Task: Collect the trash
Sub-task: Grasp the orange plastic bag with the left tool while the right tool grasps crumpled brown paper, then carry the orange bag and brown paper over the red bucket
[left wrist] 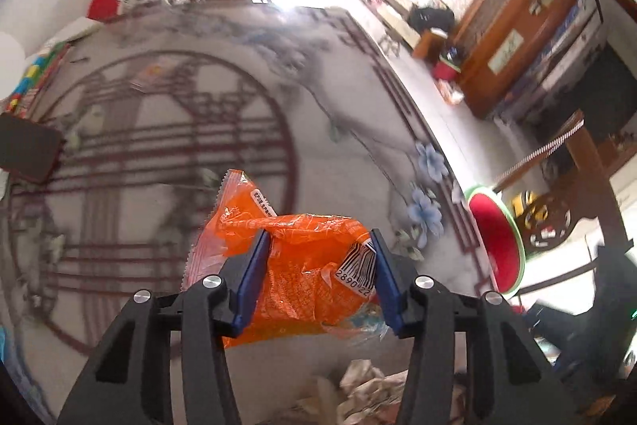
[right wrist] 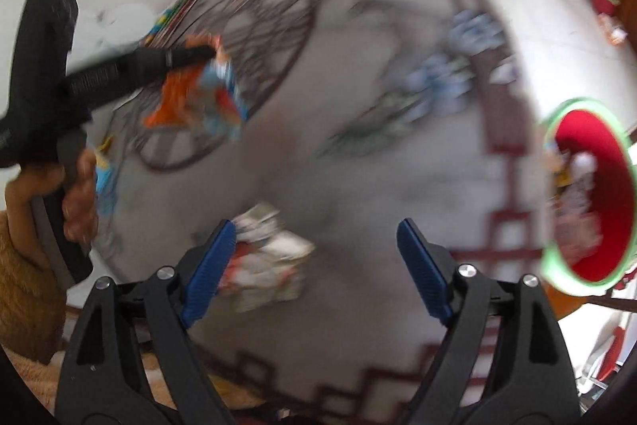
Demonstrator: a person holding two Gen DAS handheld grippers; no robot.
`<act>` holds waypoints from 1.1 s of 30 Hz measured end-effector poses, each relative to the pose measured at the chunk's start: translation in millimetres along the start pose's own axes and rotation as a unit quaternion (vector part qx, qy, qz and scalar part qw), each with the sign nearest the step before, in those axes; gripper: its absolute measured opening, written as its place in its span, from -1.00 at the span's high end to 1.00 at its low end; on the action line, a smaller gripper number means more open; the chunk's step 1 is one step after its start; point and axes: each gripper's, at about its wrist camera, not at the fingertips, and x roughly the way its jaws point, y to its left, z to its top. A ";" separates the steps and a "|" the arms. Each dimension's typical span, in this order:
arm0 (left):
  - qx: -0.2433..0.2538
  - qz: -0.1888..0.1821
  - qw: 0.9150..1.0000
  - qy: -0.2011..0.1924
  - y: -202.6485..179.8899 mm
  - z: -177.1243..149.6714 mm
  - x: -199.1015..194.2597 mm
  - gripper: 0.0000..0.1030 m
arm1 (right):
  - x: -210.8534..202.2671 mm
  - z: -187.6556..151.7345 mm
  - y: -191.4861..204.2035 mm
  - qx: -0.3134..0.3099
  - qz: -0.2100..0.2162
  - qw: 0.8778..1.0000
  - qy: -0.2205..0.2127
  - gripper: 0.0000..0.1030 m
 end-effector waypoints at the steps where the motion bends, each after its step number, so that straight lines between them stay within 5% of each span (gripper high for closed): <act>1: -0.003 0.002 1.000 -0.004 4.0 0.3 -3.3 0.09 | 7.4 -3.0 7.5 0.003 0.013 1.000 0.009 -0.65; 8: -0.021 0.002 1.000 -0.006 38.3 -4.5 -19.1 0.08 | 30.1 -5.0 37.8 -0.005 0.013 0.999 0.035 -0.65; 14: -0.023 -0.008 1.000 -0.006 51.2 -4.6 -19.6 0.07 | 44.4 -5.0 48.6 0.007 -0.006 0.999 0.051 0.07; 18: -0.022 -0.015 1.000 -0.006 51.8 -3.0 -20.4 0.07 | 33.8 3.5 53.7 0.003 -0.018 1.000 0.017 0.27; 27: -0.020 -0.023 0.999 -0.018 44.6 3.4 -27.0 0.07 | -21.0 33.9 35.2 0.015 -0.050 0.995 -0.091 0.29; 33: -0.025 -0.022 0.999 -0.023 35.6 6.7 -27.8 0.07 | -40.3 46.2 13.9 0.032 -0.057 0.990 -0.124 0.28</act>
